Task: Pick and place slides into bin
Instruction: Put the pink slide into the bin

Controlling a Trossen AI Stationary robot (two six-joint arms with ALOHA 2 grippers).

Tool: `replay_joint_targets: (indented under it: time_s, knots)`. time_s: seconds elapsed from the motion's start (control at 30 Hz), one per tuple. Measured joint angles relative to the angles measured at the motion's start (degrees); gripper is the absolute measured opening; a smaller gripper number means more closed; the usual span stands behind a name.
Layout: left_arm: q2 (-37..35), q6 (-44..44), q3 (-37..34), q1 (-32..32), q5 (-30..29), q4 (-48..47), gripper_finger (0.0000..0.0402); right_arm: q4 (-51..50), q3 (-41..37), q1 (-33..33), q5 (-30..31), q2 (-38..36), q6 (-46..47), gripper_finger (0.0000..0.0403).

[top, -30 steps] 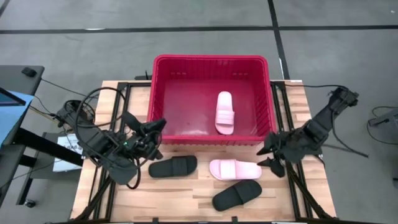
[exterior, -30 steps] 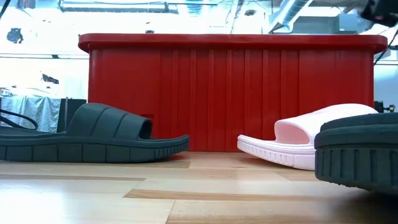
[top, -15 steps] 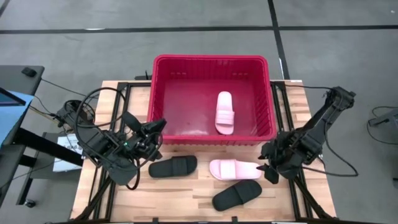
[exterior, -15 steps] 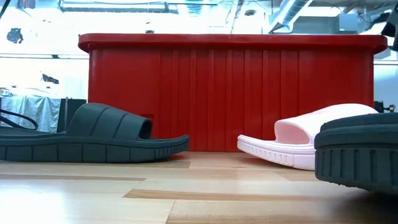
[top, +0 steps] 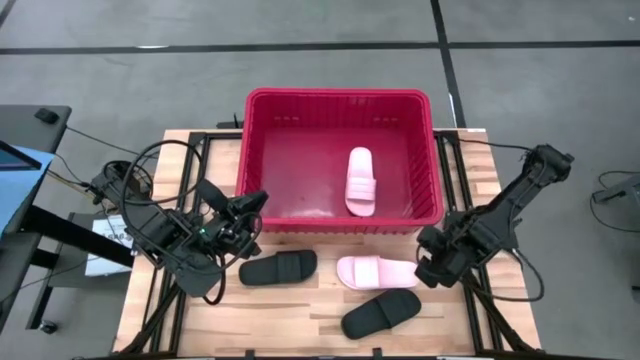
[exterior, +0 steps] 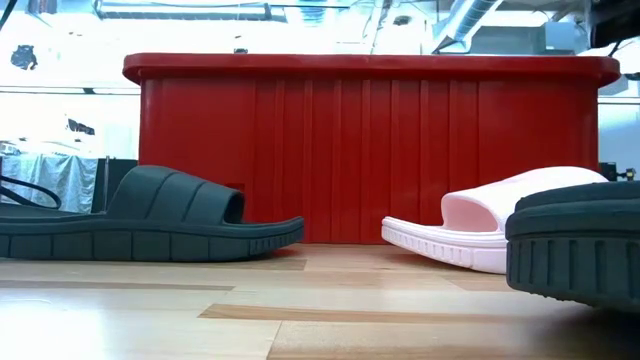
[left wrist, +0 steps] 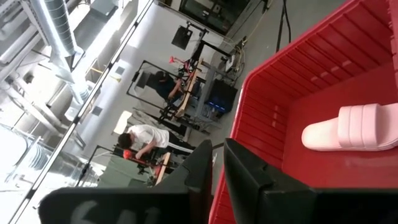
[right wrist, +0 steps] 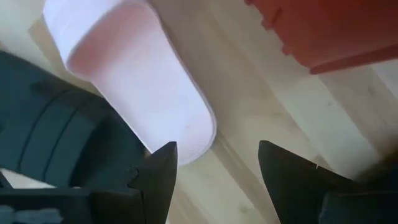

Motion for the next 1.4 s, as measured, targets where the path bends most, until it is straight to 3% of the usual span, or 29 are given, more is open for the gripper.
replay_joint_targets:
  time_s: [0.63,1.03,1.4]
  knots:
    - [0.0,3.7,0.0,0.0,0.0,0.0,0.0034,5.2,0.0,5.7,-3.4,12.1,22.0,0.0216]
    - [0.0,7.5,0.0,-0.9,0.1,0.0,0.0034,11.2,0.1,2.9,-3.6,22.7,22.7,0.0216]
    - [0.0,10.5,0.0,-1.3,3.1,0.0,0.0034,12.4,0.1,2.7,-4.8,24.4,24.8,0.0216]
